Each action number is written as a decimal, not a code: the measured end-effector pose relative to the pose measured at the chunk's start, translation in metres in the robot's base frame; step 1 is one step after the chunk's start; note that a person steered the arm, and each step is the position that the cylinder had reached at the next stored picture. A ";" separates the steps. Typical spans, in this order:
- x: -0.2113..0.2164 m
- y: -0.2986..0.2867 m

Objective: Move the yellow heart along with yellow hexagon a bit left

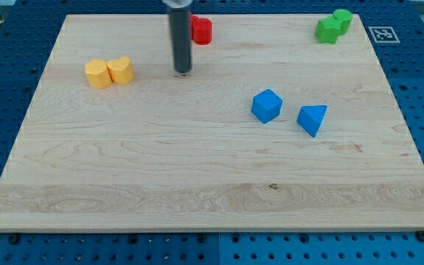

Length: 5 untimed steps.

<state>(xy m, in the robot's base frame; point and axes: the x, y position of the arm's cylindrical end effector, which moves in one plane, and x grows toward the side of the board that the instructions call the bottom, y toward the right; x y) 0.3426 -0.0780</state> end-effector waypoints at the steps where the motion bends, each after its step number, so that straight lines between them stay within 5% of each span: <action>1: 0.000 -0.032; 5: 0.000 -0.070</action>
<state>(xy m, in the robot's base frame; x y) 0.3426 -0.1480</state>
